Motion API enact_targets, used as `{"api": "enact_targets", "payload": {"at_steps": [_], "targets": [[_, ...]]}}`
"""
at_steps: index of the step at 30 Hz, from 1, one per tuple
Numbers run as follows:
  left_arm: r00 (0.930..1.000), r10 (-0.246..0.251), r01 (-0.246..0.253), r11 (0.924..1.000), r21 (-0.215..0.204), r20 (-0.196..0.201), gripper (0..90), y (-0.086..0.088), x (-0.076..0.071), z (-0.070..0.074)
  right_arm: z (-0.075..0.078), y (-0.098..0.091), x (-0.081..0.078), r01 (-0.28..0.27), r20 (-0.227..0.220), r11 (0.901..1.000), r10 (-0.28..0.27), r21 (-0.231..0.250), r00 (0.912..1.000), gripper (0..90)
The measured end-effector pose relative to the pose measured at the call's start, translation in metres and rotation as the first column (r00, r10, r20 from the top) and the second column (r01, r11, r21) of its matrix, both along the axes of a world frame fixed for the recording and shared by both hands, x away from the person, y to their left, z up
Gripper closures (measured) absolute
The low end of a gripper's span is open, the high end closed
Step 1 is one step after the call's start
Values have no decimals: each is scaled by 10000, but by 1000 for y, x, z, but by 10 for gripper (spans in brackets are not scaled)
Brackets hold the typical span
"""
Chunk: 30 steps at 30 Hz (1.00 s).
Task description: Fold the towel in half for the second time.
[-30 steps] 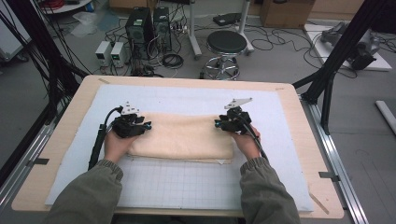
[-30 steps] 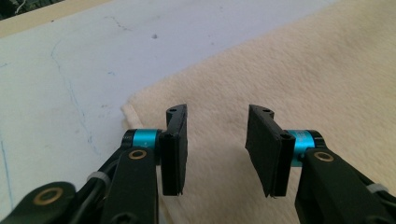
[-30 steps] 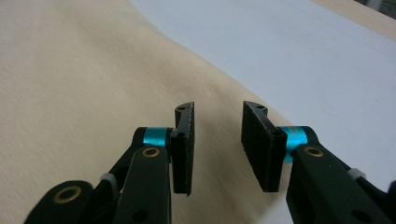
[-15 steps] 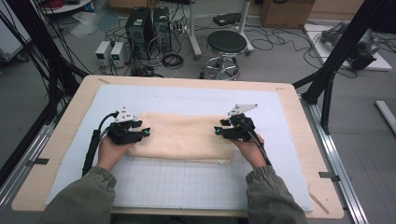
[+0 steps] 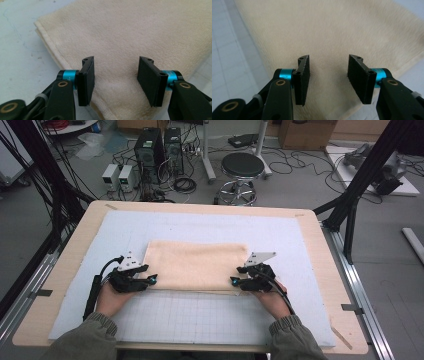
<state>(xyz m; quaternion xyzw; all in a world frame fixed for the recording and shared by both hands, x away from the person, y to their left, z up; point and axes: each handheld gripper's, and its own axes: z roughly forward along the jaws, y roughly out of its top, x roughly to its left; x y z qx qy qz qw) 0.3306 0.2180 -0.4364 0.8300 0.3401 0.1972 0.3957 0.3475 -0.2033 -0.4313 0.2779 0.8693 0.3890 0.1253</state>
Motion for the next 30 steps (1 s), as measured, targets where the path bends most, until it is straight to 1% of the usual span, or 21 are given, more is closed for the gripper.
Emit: {"api": "enact_targets", "payload": {"at_steps": [2, 4, 5, 7, 8, 9, 12, 13, 15, 18, 20, 23, 24, 27, 29, 30], "targets": [[10000, 76, -75, 9999, -105, 40, 482, 0, -1, -2, -4, 0, 0, -3, 56, 10000, 3, 75, 10000, 522], [10000, 77, -76, 9999, -131, 26, 481, 0, -1, -1, -3, 0, -1, -13, 111, 10000, 13, 8, 9999, 519], [9999, 102, -101, 9998, -142, 66, 479, 0, -1, -1, -3, 0, -1, -18, 108, 10000, 17, 56, 9999, 510], [9998, 108, -105, 9998, -145, 177, 472, 1, -2, 1, -1, -3, -1, 77, 169, 9992, -83, 384, 9998, 478], [9996, 165, -160, 9996, -246, 218, 466, 1, -3, 1, 0, -4, -1, 173, 136, 9986, -180, 497, 9997, 455], [9998, 138, -133, 9996, -258, 173, 456, 1, -3, 2, 0, -5, -1, 196, 181, 9982, -206, 560, 9996, 430], [9998, 146, -141, 9990, -431, 99, 408, 4, -5, 6, 3, -9, -3, 406, 235, 9965, -424, 724, 9988, 376], [9999, 112, -108, 9990, -431, 96, 396, 5, -6, 7, 4, -11, -4, 512, 270, 9956, -535, 785, 9982, 354], [9999, 123, -120, 9983, -572, 48, 352, 6, -9, 9, 6, -14, -5, 720, 292, 9931, -750, 926, 9968, 300], [9999, 21, -14, 9980, -637, 110, 310, 7, -14, 14, 9, -20, -9, 971, 365, 9898, -1014, 1038, 9942, 244], [10000, 21, -14, 9971, -760, 96, 265, 8, -17, 17, 11, -24, -12, 1123, 441, 9879, -1175, 1074, 9921, 216], [10000, 37, -29, 9966, -821, 89, 229, 10, -22, 20, 15, -30, -17, 1220, 505, 9865, -1281, 1089, 9905, 203], [9999, 62, -53, 9964, -848, 110, 217, 12, -23, 21, 15, -32, -20, 1276, 462, 9854, -1334, 1126, 9900, 196], [9998, 114, -100, 9954, -955, 143, 209, 17, -28, 22, 16, -38, -24, 1337, 479, 9832, -1405, 1240, 9889, 188], [9996, 259, -243, 9935, -1110, 130, 194, 21, -31, 22, 17, -42, -27, 1365, 500, 9834, -1432, 1199, 9884, 179], [9995, 265, -248, 9939, -1077, 146, 192, 23, -33, 22, 17, -44, -28, 1363, 467, 9832, -1428, 1218, 9886, 174]]}}
